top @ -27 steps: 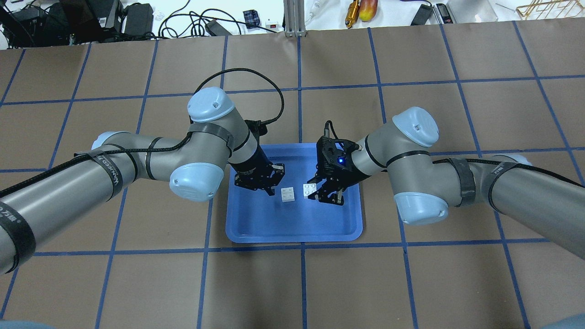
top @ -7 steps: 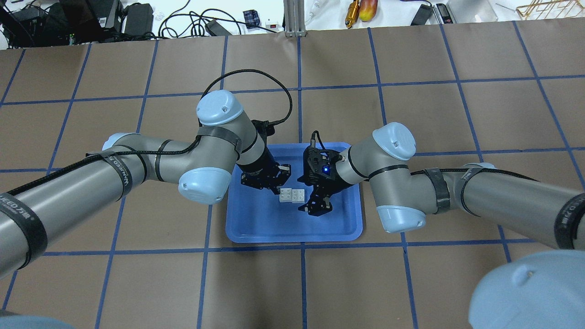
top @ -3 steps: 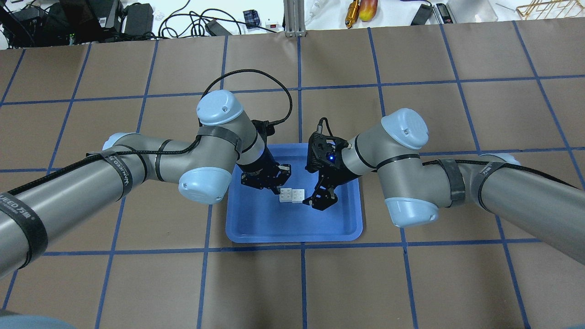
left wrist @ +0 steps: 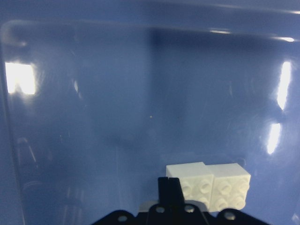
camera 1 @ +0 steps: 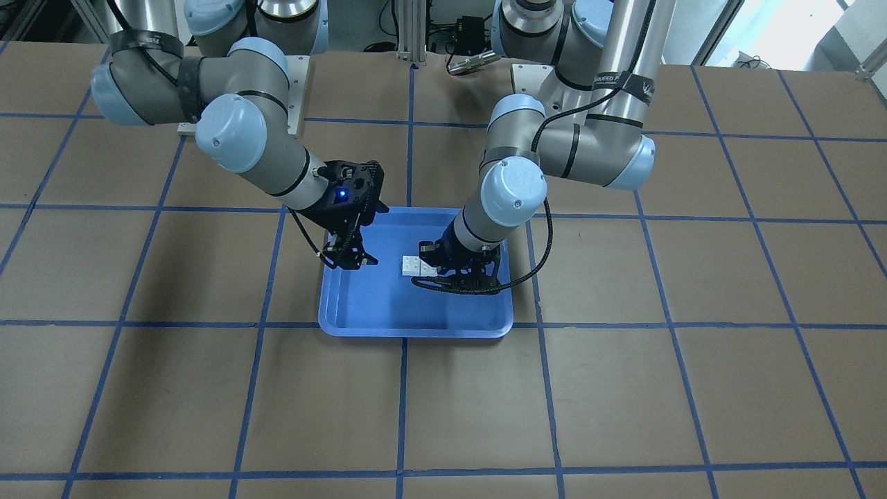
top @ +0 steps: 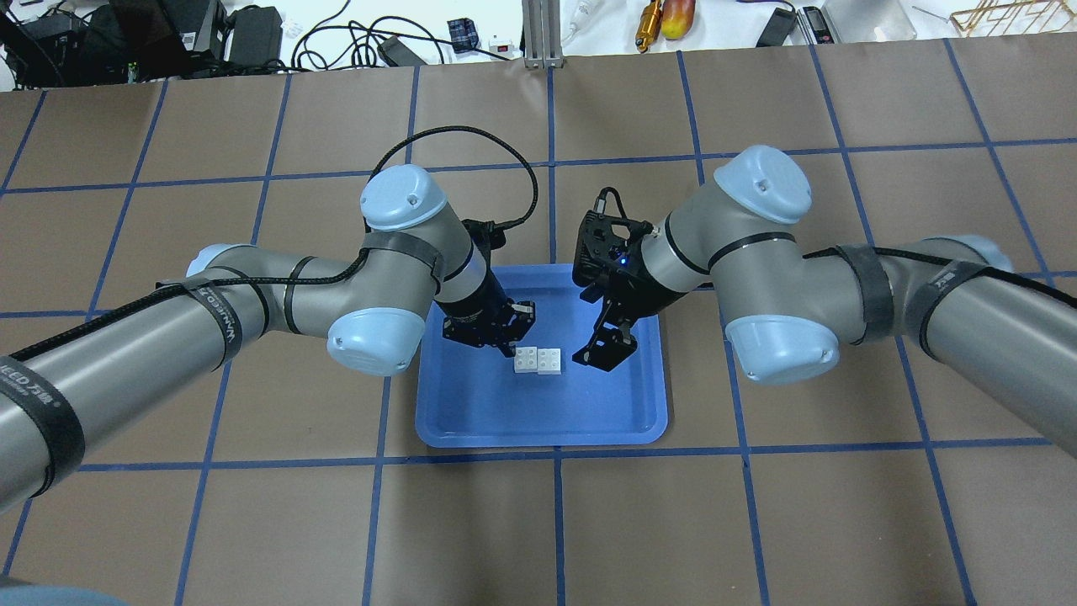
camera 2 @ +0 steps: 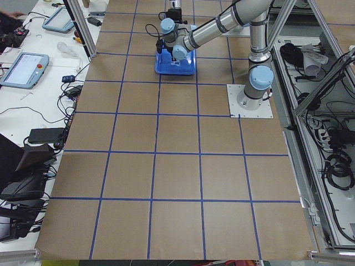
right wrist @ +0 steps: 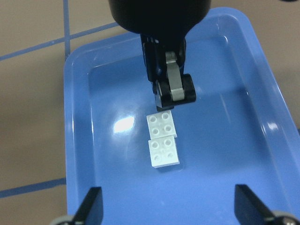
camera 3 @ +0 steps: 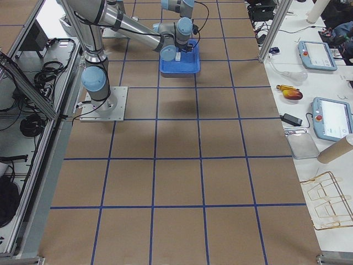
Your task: Assemble white blocks and place on blue tray
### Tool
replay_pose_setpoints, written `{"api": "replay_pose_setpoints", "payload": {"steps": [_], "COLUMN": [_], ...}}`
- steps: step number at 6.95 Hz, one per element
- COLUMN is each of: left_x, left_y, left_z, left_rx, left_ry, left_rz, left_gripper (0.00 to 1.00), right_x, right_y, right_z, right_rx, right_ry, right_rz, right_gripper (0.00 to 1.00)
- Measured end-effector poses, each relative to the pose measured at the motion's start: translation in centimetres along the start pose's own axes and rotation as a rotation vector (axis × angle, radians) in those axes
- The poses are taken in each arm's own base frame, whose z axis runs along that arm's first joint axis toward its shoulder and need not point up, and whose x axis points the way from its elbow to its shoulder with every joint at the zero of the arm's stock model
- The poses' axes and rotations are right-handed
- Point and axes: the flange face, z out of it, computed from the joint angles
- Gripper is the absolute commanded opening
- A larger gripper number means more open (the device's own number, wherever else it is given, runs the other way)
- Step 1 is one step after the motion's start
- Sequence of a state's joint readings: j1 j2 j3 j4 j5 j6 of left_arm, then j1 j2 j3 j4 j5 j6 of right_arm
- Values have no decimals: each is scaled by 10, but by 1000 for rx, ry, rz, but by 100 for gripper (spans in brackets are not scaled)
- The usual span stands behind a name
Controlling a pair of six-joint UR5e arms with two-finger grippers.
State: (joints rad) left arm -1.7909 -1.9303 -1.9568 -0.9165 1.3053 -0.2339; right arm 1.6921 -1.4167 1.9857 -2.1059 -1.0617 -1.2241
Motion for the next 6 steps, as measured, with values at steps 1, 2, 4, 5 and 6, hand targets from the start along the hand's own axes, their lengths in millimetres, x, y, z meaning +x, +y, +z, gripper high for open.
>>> {"api": "replay_pose_setpoints", "payload": {"steps": [1,2,4,5,6], "left_x": [-1,-2,-4,-5,-5], "left_y": [0,0,-1,-1,-1], "left_z": [0,0,2,4,6], "left_rx": [0,0,-1,-4,-7], "left_ry": [-1,-5,-24,-31,-33], "left_rz": [7,13,16,15,11], "left_gripper": [0,0,0,0,0], "right_x": [3,4,3,-1,-6], "right_y": [-7,-17,-40,-50,-57], "right_z": [-34,-75,-155,-185,-209], "right_rx": [-48,-101,-208,-246,-295], "right_ry": [-19,-14,72,91,112], "right_rz": [40,94,269,331,396], "right_gripper": [100,100,100,100,100]}}
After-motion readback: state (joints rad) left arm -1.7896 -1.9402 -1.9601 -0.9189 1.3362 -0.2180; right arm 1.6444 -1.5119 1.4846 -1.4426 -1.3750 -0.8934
